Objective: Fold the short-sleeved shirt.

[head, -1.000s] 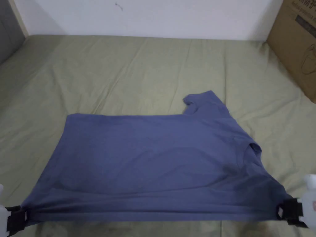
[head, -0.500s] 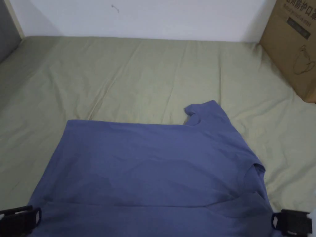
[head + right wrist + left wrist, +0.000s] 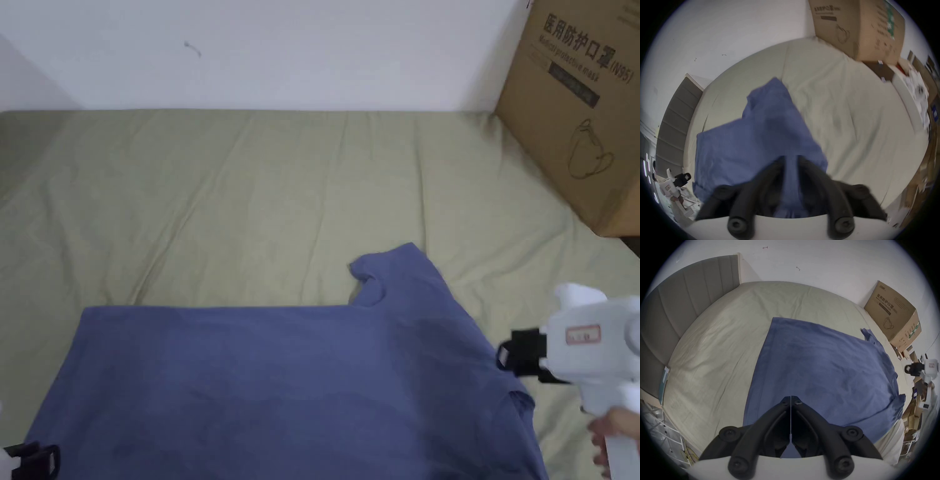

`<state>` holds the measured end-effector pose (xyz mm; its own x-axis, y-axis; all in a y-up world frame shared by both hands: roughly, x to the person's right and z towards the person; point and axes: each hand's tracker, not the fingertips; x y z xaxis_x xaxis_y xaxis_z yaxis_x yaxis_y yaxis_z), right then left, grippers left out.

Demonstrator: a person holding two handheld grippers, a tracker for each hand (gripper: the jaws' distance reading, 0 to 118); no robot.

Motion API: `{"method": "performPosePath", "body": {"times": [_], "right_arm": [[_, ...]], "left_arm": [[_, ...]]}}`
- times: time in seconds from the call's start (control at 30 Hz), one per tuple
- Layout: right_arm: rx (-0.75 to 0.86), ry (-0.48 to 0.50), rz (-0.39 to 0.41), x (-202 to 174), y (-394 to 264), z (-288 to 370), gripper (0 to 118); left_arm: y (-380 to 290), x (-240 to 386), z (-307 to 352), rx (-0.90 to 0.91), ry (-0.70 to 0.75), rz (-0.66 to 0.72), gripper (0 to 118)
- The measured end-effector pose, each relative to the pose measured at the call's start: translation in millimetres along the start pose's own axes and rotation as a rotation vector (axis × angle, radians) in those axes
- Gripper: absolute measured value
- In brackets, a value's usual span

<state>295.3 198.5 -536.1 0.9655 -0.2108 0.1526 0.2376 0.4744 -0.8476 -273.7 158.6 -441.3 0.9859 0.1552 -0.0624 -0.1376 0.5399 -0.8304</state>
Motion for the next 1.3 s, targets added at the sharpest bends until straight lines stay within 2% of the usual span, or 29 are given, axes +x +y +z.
{"method": "performPosePath", "body": {"times": [0.03, 0.07, 0.1, 0.17, 0.23, 0.27, 0.3, 0.33, 0.37, 0.4, 0.43, 0.47, 0.5, 0.53, 0.63, 0.8, 0.9, 0.97, 1.0, 1.03, 1.07, 1.1, 1.13, 1.2, 1.3], "right_arm": [[-0.007, 0.007, 0.004, 0, 18, -14, 74], [-0.018, 0.021, 0.001, 2, 37, -34, 87], [-0.038, 0.039, -0.011, 4, 55, -51, 87], [-0.097, 0.007, -0.089, 6, 84, -92, 87], [-0.159, 0.025, -0.091, 9, 102, -133, 87], [-0.190, 0.020, -0.065, 8, 107, -153, 86], [-0.221, -0.031, -0.058, 5, 109, -169, 83], [-0.266, -0.079, -0.050, 2, 108, -181, 75], [-0.295, -0.116, -0.006, -5, 105, -190, 74], [-0.274, -0.160, 0.026, -12, 104, -188, 69], [-0.257, -0.165, 0.062, -19, 105, -181, 50], [-0.247, -0.148, 0.134, -23, 106, -174, 27], [-0.242, -0.157, 0.189, -30, 105, -169, 2], [-0.228, -0.153, 0.190, -30, 106, -166, 2], [-0.258, -0.102, 0.089, -26, 111, -164, 2], [-0.248, -0.120, 0.123, -29, 105, -164, 2], [-0.249, -0.127, 0.120, -31, 106, -166, 2], [-0.251, -0.128, 0.120, -31, 106, -166, 2], [-0.252, -0.128, 0.121, -31, 106, -166, 2], [-0.252, -0.128, 0.117, -32, 106, -167, 2], [-0.252, -0.129, 0.116, -32, 107, -166, 2], [-0.250, -0.127, 0.116, -33, 107, -165, 2], [-0.246, -0.126, 0.113, -33, 108, -162, 2], [-0.231, -0.120, 0.107, -36, 109, -152, 2], [-0.181, -0.075, 0.076, -37, 114, -121, 2]], "left_arm": [[6, -1, -4, 0.010, -0.007, 0.012, 0], [12, -1, -7, 0.021, -0.005, 0.022, 0], [18, 0, -11, 0.024, -0.005, 0.025, 0], [29, 1, -19, 0.028, -0.001, 0.030, 0], [37, 2, -27, 0.030, -0.002, 0.027, 0], [40, 2, -31, 0.025, -0.004, 0.024, 1], [43, 0, -37, 0.020, -0.004, 0.026, 1], [46, -2, -42, 0.013, -0.006, 0.026, 7], [49, -2, -47, 0.006, -0.003, 0.024, 21], [51, -3, -50, 0.004, -0.001, 0.021, 44], [54, -6, -55, 0.002, 0.000, 0.005, 78], [59, -7, -61, -0.001, 0.002, -0.005, 96], [65, -9, -68, -0.009, 0.004, -0.008, 103], [73, -10, -75, -0.015, 0.005, -0.010, 103], [104, -19, -93, 0.000, -0.016, 0.026, 101], [166, -29, -139, 0.032, -0.029, 0.127, 101], [186, -30, -178, -0.067, 0.047, 0.129, 99], [187, -28, -202, -0.159, 0.122, 0.137, 64], [182, -25, -210, -0.173, 0.189, 0.083, 61], [180, -20, -205, -0.129, 0.137, 0.059, 57], [182, -15, -196, -0.126, 0.166, 0.012, 41], [182, -11, -189, -0.121, 0.177, -0.021, 9], [184, -13, -187, -0.127, 0.171, -0.003, 1], [187, -20, -188, -0.161, 0.100, 0.061, 1], [185, -22, -157, -0.115, 0.097, 0.060, 1]]}}
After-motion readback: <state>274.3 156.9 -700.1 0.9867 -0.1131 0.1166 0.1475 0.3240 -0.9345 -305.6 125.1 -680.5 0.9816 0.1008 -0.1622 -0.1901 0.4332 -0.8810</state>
